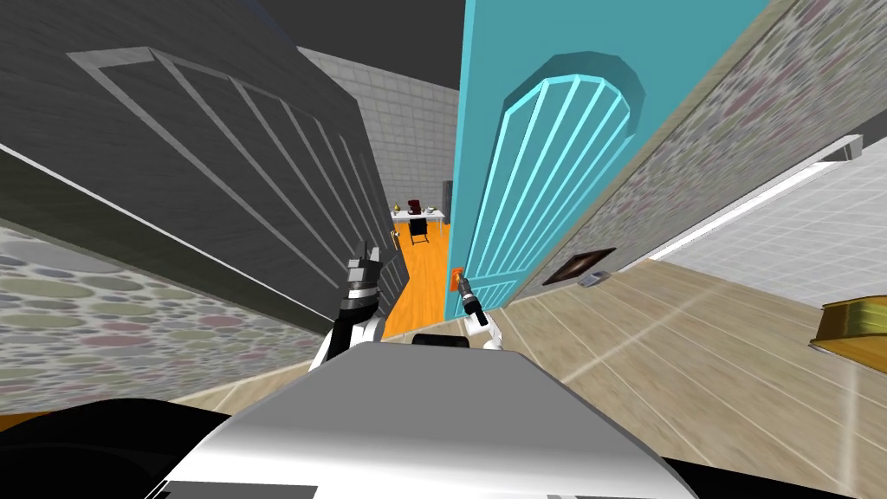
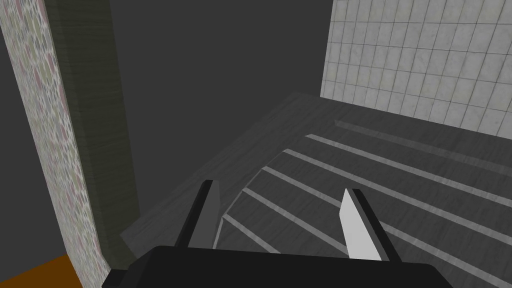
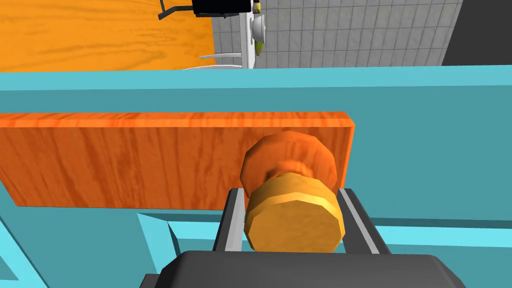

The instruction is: Push the door open

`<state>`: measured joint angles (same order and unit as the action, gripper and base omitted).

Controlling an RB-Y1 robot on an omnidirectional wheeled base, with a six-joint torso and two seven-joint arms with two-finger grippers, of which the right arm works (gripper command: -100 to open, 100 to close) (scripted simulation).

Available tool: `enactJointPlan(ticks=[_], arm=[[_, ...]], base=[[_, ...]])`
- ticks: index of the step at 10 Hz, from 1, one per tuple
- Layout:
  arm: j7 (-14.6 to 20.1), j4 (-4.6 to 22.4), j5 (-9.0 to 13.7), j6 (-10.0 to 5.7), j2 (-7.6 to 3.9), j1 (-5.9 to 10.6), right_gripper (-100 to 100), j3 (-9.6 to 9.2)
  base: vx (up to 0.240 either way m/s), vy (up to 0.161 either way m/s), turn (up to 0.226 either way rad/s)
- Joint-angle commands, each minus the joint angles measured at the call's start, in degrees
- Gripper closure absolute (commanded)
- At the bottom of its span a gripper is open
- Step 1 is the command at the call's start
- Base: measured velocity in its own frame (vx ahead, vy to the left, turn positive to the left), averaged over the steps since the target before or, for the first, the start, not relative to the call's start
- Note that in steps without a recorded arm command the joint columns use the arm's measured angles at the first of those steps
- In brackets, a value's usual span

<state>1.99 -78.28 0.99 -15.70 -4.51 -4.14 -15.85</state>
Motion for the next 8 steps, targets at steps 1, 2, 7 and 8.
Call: enactJointPlan(ticks=[1, 2, 7, 8], arm=[[-0.3, 0.0, 0.1, -0.62, -0.14, 0.90, 100, 1.44], [-0.5, 0.3, 0.1, -0.62, -0.18, 1.12, 100, 2.17], [-1.2, 1.4, 0.3, -0.61, -0.13, 2.06, 100, 5.19], [-1.3, 1.6, 0.3, -0.61, -0.11, 2.20, 100, 5.67]], base=[[0.190, 0.100, -0.062], [0.176, 0.090, -0.056], [0.156, 0.105, -0.054], [0.076, 0.068, -0.060]])
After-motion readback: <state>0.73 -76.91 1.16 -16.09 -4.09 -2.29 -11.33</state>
